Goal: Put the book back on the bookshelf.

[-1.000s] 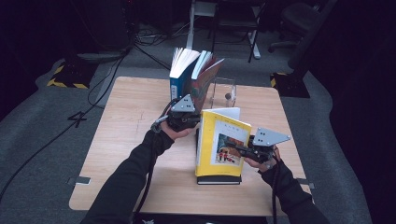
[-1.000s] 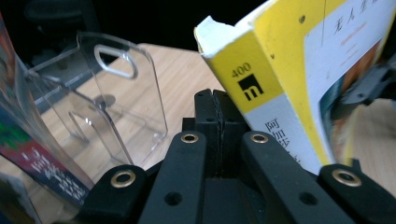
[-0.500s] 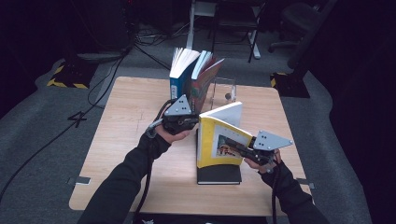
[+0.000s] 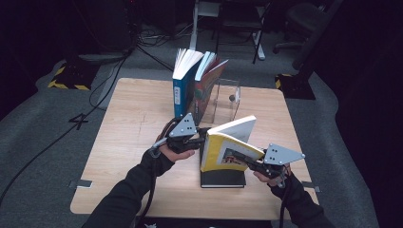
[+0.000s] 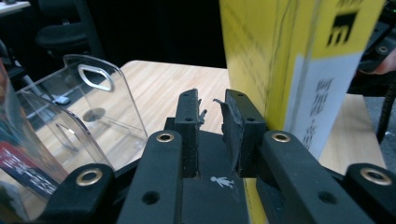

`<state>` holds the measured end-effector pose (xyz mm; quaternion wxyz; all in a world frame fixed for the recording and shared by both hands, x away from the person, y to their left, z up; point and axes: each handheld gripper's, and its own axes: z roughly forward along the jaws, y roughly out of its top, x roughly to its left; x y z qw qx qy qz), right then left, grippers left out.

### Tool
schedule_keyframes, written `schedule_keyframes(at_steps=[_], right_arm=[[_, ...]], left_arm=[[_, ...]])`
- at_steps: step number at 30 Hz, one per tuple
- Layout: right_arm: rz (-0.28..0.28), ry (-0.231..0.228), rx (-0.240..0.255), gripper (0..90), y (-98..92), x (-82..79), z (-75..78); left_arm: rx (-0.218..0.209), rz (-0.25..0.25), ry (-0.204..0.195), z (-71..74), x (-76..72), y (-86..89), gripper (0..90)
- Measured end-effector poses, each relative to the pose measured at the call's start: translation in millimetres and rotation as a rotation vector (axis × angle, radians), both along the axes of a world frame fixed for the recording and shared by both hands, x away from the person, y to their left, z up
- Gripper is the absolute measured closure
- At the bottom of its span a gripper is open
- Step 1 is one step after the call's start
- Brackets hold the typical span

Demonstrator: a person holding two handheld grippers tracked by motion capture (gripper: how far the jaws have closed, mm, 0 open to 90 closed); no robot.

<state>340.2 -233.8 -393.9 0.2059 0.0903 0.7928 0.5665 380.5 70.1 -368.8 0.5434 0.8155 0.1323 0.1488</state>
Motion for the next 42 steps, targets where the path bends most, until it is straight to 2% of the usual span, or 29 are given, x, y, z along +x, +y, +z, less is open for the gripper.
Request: schedule_keyframes(at_steps=[6, 9, 13, 15, 18, 21, 23, 26, 28, 34, 37, 42], right_arm=[[-0.002, -0.005, -0.005, 85.1, -1.8, -3.7, -0.8], [-0.009, -0.011, -0.011, 84.2, -3.3, -5.5, -1.2], [-0.013, 0.007, -0.004, 83.3, -9.5, -4.8, -2.8], [-0.015, 0.020, 0.004, 83.3, -12.0, -4.6, -4.4], [-0.019, 0.021, 0.000, 83.4, -13.8, -4.8, -5.9], [-0.022, 0.022, -0.004, 83.2, -15.8, -4.9, -6.9], [-0.024, 0.024, -0.005, 82.7, -17.9, -4.8, -7.8], [-0.029, 0.031, -0.002, 81.8, -20.5, -4.9, -9.6], [-0.030, 0.035, -0.005, 81.8, -22.6, -4.7, -10.8], [-0.038, 0.036, -0.006, 80.2, -24.6, -5.3, -12.7], [-0.048, 0.039, -0.013, 79.2, -27.7, -5.4, -14.7], [-0.070, 0.056, -0.022, 77.9, -36.4, -5.8, -18.9]], left_arm=[[0.007, 0.013, 0.028, -15.2, -7.6, 6.8, 72.2], [0.038, 0.023, 0.041, -23.7, -10.4, 10.8, 69.7], [0.089, 0.036, 0.059, -36.4, -12.2, 16.9, 65.8], [0.103, 0.038, 0.083, -45.6, -14.4, 20.9, 64.9], [0.120, 0.032, 0.103, -53.6, -16.6, 22.3, 63.8], [0.172, 0.019, 0.123, -65.4, -19.6, 20.3, 62.1], [0.181, 0.017, 0.140, -72.7, -21.1, 20.0, 62.4], [0.169, -0.008, 0.160, -76.2, -21.9, 20.4, 59.6], [0.184, -0.020, 0.166, -79.6, -24.1, 18.0, 58.1], [0.180, -0.048, 0.165, -82.7, -28.0, 2.3, 47.8], [0.162, -0.053, 0.156, -81.2, -27.5, -7.2, 45.1], [0.116, -0.034, 0.155, -75.3, -19.6, -15.6, 39.8]])
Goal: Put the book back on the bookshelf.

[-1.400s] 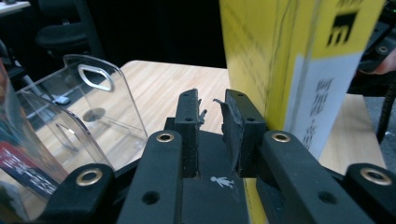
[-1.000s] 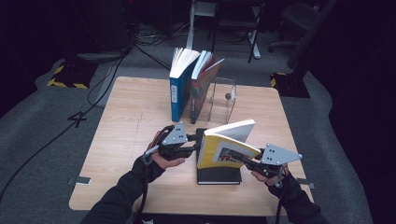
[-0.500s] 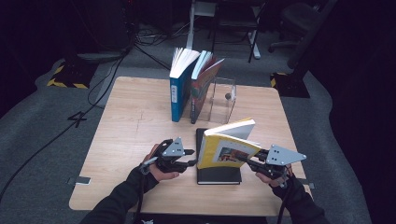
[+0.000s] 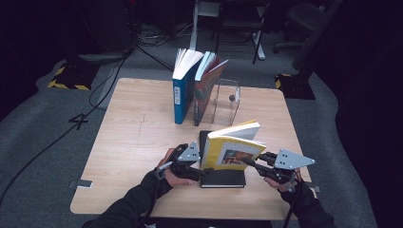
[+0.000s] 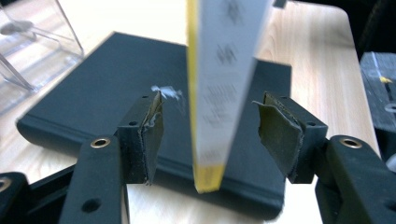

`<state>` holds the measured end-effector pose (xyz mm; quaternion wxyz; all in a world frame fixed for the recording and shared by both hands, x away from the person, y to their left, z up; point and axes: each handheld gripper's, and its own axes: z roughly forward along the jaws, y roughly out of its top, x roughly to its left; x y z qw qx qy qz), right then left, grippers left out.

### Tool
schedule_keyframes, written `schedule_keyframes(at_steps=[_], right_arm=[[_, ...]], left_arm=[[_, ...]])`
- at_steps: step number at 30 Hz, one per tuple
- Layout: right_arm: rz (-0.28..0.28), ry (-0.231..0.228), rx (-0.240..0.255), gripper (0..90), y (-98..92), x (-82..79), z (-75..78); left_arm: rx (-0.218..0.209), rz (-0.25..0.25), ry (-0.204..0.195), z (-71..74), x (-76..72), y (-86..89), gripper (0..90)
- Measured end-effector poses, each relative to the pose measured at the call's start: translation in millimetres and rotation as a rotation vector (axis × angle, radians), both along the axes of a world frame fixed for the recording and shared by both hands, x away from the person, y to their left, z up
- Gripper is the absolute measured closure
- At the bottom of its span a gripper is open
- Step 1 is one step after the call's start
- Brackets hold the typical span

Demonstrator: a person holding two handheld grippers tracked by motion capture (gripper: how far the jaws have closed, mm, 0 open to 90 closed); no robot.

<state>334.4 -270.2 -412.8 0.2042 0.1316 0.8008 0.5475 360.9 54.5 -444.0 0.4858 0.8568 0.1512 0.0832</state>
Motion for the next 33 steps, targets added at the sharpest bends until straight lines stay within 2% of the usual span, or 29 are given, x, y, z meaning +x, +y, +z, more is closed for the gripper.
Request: schedule_keyframes(at_steps=[6, 8, 9, 11, 12, 16, 18, 22, 30, 33], right_arm=[[-0.024, 0.018, -0.011, 75.6, -11.8, 0.4, -4.6], [-0.038, 0.021, -0.007, 74.8, -15.0, 0.2, -6.0], [-0.043, 0.028, -0.003, 74.8, -15.8, 0.2, -6.7], [-0.053, 0.036, -0.004, 74.8, -18.4, 1.6, -9.4], [-0.057, 0.041, -0.002, 74.6, -18.5, 2.2, -10.8], [-0.068, 0.043, -0.005, 73.5, -16.9, 3.4, -12.8], [-0.067, 0.044, -0.003, 73.2, -16.7, 3.6, -12.8], [-0.067, 0.050, -0.001, 72.3, -17.5, 4.5, -13.3], [-0.065, 0.048, -0.006, 70.6, -17.3, 4.7, -13.5], [-0.066, 0.047, -0.009, 69.8, -17.3, 4.6, -13.4]], left_arm=[[-0.070, -0.006, -0.035, 21.4, 4.1, -6.5, 38.8], [-0.110, -0.016, -0.038, 30.5, 4.1, -8.3, 39.3], [-0.126, -0.025, -0.053, 36.0, 4.8, -8.8, 39.4], [-0.131, -0.010, -0.075, 47.1, 5.4, -12.9, 40.1], [-0.150, -0.024, -0.073, 51.5, 5.8, -13.6, 40.0], [-0.186, -0.021, -0.083, 66.1, 8.2, -17.3, 39.1], [-0.183, -0.021, -0.092, 71.7, 9.7, -19.8, 38.2], [-0.204, -0.029, -0.093, 81.6, 12.4, -23.2, 37.4], [-0.182, -0.031, -0.110, 96.3, 15.5, -32.1, 36.5], [-0.192, -0.047, -0.106, 98.9, 17.3, -33.6, 37.0]])
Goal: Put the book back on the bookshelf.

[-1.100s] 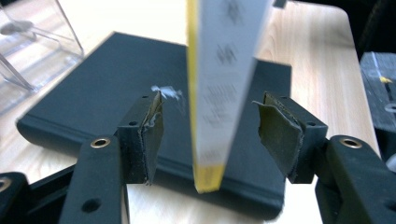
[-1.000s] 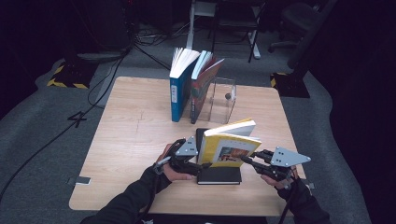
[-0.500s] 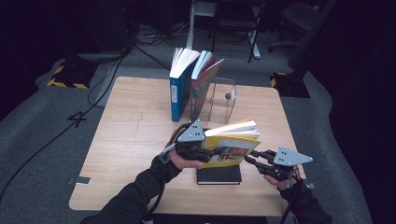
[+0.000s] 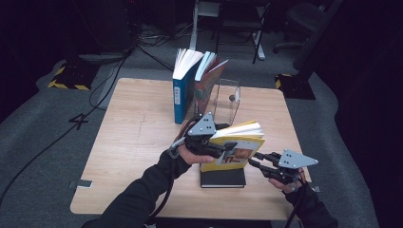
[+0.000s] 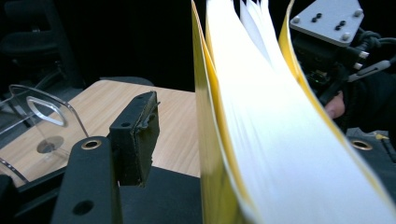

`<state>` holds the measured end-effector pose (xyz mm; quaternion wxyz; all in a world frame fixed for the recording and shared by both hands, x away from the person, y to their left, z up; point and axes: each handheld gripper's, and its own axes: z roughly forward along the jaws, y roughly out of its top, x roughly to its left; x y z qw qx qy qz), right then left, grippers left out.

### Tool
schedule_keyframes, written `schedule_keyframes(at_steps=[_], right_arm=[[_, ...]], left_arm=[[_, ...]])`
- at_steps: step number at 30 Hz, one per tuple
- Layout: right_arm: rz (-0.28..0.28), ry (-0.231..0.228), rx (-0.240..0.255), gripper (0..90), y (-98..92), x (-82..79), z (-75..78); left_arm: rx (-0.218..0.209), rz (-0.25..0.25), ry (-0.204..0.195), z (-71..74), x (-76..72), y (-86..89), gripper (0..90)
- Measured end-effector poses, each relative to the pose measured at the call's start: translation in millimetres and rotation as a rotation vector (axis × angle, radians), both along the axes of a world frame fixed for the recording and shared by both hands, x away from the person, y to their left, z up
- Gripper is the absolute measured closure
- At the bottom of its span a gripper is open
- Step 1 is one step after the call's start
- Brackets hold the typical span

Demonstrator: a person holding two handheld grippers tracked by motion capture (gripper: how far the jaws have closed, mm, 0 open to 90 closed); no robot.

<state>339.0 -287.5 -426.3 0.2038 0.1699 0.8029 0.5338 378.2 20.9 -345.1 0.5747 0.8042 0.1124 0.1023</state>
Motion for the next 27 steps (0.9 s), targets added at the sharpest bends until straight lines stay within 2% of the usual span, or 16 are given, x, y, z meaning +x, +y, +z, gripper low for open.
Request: schedule_keyframes(at_steps=[3, 5, 7, 10, 11, 13, 18, 22, 24, 27], right_arm=[[-0.002, 0.005, -0.004, 67.3, -0.5, 0.3, -0.4], [-0.008, 0.007, -0.009, 63.3, -1.3, 0.6, -0.4], [-0.013, 0.013, -0.010, 60.7, -2.5, 1.3, -0.3], [-0.020, 0.021, -0.010, 57.5, -4.2, 2.2, -0.9], [-0.021, 0.023, -0.012, 57.3, -4.8, 2.2, -1.2], [-0.025, 0.027, -0.016, 56.5, -6.5, 2.1, -1.8], [-0.036, 0.043, -0.015, 54.6, -10.2, 4.4, -4.4], [-0.039, 0.059, -0.030, 52.8, -10.1, 5.4, -7.4], [-0.044, 0.065, -0.036, 52.4, -9.8, 5.9, -8.7], [-0.044, 0.070, -0.035, 51.8, -9.8, 6.4, -10.0]], left_arm=[[-0.009, -0.004, -0.003, 3.5, 3.1, 0.0, 38.1], [0.010, 0.011, -0.007, 5.4, 5.0, -0.8, 39.5], [0.037, 0.027, -0.016, 6.9, 6.9, -1.0, 49.7], [0.042, 0.036, -0.024, 8.6, 9.0, 0.4, 66.2], [0.042, 0.023, -0.018, 9.4, 10.2, 1.0, 69.2], [0.061, 0.030, -0.029, 11.8, 9.9, -0.1, 70.9], [0.080, 0.066, -0.025, 14.9, 12.0, -4.5, 74.0], [0.098, 0.123, -0.046, 19.5, 14.5, -7.5, 74.6], [0.118, 0.166, -0.071, 23.2, 15.5, -7.7, 74.8], [0.113, 0.225, -0.088, 31.3, 20.9, 0.0, 74.9]])
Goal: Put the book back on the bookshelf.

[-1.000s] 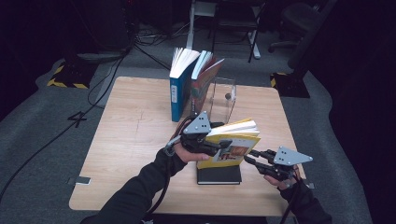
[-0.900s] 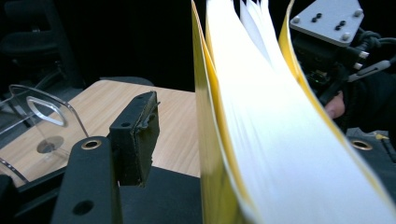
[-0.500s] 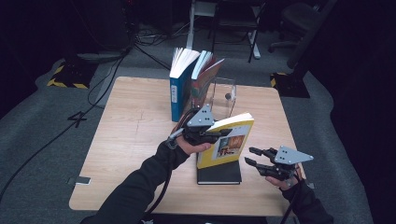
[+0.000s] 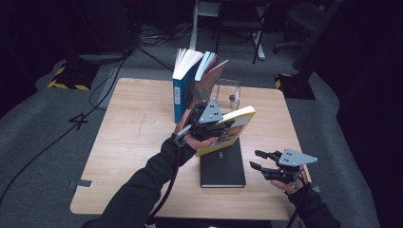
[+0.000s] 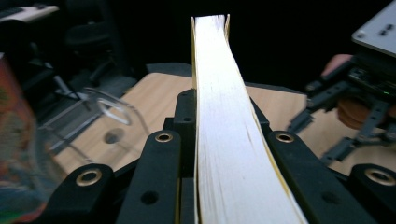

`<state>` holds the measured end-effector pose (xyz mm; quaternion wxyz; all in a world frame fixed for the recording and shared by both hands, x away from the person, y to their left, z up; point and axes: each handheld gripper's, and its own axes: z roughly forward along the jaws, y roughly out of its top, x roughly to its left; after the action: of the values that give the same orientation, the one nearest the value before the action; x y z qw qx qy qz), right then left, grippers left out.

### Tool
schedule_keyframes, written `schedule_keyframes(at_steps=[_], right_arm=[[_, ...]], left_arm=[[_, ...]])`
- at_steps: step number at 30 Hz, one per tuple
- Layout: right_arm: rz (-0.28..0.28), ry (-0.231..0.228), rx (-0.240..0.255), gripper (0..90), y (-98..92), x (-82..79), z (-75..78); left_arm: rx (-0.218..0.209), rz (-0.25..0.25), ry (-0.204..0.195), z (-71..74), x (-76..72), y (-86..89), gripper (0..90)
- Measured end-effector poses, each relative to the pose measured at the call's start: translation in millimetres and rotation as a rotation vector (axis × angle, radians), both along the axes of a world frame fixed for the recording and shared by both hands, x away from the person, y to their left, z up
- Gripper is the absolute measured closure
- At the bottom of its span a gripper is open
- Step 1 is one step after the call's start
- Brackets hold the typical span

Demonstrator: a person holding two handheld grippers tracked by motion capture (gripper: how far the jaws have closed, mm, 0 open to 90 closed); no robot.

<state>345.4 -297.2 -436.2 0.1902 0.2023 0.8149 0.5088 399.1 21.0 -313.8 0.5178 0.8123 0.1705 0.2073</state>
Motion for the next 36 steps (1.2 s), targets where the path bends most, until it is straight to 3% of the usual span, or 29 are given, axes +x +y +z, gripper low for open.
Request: schedule_keyframes(at_steps=[4, 6, 7, 8, 9, 10, 11, 14, 26, 31, 36], right_arm=[[-0.002, 0.008, -0.002, 50.9, 1.3, 0.8, -1.8], [-0.001, 0.011, -0.006, 50.7, 2.5, 0.9, -2.7], [0.001, 0.012, -0.010, 50.6, 3.3, 0.8, -3.1], [0.002, 0.012, -0.013, 50.5, 4.1, 0.9, -3.6], [0.003, 0.015, -0.011, 50.4, 4.9, 0.9, -4.1], [0.003, 0.018, -0.015, 50.4, 5.4, 0.9, -4.7], [0.003, 0.018, -0.015, 50.4, 5.4, 0.9, -4.7], [-0.019, 0.005, -0.028, 50.3, 6.7, 0.8, -6.3], [-0.026, 0.012, -0.030, 50.1, 8.2, 1.3, -9.8], [-0.017, 0.015, -0.034, 50.0, 11.4, 0.6, -10.5], [-0.010, 0.023, -0.035, 49.9, 12.9, 1.6, -11.8]], left_arm=[[-0.025, 0.102, -0.015, 10.1, 11.2, 13.6, 74.8], [-0.009, 0.158, -0.042, 13.1, 16.4, 16.9, 74.8], [-0.009, 0.158, -0.042, 13.1, 16.4, 16.9, 74.9], [0.009, 0.213, -0.062, 15.0, 22.9, 18.8, 74.9], [0.009, 0.213, -0.062, 15.0, 22.9, 18.8, 74.9], [0.023, 0.260, -0.071, 17.2, 29.8, 20.5, 74.9], [0.023, 0.260, -0.071, 17.2, 29.8, 20.5, 74.9], [0.030, 0.328, -0.087, 18.0, 40.6, 19.9, 74.9], [0.041, 0.492, -0.061, 5.7, 78.1, -15.8, 74.6], [0.023, 0.524, -0.025, -3.2, 96.6, -26.1, 74.8], [0.047, 0.542, -0.031, -8.3, 109.7, -39.0, 74.7]])
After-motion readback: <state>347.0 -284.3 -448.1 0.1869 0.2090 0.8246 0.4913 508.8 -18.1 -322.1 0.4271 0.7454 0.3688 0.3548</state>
